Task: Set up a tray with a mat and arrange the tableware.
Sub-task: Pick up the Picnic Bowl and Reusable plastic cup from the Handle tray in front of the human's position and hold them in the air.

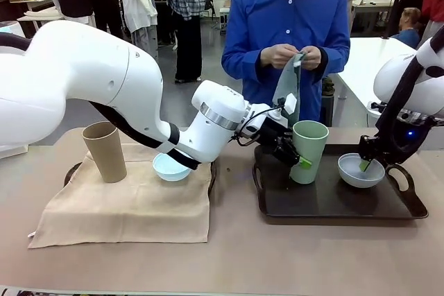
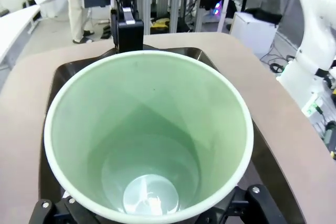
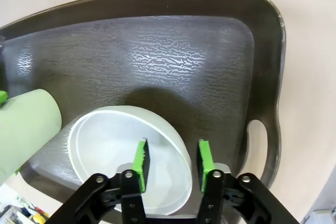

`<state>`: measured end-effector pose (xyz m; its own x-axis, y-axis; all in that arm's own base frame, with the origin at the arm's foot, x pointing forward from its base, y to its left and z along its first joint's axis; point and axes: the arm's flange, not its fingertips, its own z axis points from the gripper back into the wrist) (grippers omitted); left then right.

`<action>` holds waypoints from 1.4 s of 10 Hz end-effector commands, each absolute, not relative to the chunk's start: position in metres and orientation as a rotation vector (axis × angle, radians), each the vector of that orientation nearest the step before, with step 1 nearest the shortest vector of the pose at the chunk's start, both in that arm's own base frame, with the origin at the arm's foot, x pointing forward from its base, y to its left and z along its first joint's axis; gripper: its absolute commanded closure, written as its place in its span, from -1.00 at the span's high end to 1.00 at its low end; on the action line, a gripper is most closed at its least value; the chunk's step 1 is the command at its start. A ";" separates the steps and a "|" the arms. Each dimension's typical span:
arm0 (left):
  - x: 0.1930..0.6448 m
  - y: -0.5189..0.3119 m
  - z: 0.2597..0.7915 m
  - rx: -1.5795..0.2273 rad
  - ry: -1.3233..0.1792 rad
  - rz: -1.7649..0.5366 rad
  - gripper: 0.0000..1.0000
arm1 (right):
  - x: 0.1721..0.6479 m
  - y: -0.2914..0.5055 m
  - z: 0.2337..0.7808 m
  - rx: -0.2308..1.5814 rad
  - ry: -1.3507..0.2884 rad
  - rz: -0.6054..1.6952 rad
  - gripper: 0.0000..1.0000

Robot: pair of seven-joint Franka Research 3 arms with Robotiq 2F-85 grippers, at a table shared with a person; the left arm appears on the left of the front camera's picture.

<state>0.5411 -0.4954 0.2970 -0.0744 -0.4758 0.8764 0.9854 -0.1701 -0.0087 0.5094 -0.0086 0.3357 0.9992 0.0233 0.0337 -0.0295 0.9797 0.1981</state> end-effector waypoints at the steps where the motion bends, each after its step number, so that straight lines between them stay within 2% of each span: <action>1: 0.548 -0.499 0.295 -0.934 -0.775 -1.556 -0.03 | 0.514 -0.011 0.330 0.219 -0.041 0.040 -1.00; 2: 0.547 -0.500 0.295 -0.931 -0.775 -1.558 -0.31 | 0.513 -0.012 0.330 0.217 -0.038 0.041 -1.00; 3: 0.547 -0.499 0.295 -0.931 -0.776 -1.559 -1.00 | 0.513 -0.012 0.330 0.217 -0.036 0.040 -1.00; 5: 0.548 -0.499 0.297 -0.930 -0.777 -1.557 -1.00 | 0.514 -0.013 0.331 0.216 -0.036 0.039 -1.00; 6: 0.548 -0.499 0.299 -0.930 -0.776 -1.555 -0.36 | 0.515 -0.013 0.331 0.214 -0.033 0.039 -1.00; 7: 0.547 -0.499 0.298 -0.928 -0.776 -1.556 -0.36 | 0.515 -0.014 0.331 0.212 -0.031 0.040 -1.00; 8: 0.548 -0.498 0.299 -0.928 -0.779 -1.550 -1.00 | 0.515 -0.015 0.331 0.212 -0.028 0.040 -1.00; 9: 0.548 -0.496 0.300 -0.938 -0.773 -1.540 -0.36 | 0.514 -0.016 0.332 0.213 -0.027 0.040 -1.00; 10: 0.545 -0.495 0.305 -0.958 -0.755 -1.526 -1.00 | 0.511 -0.016 0.337 0.227 -0.027 0.045 -1.00; 12: 0.529 -0.488 0.339 -0.956 -0.805 -1.572 -1.00 | 0.486 -0.007 0.376 0.329 -0.017 0.138 -1.00; 14: 0.506 -0.482 0.376 -0.931 -0.808 -1.591 -1.00 | 0.453 -0.003 0.426 0.337 -0.052 0.172 -1.00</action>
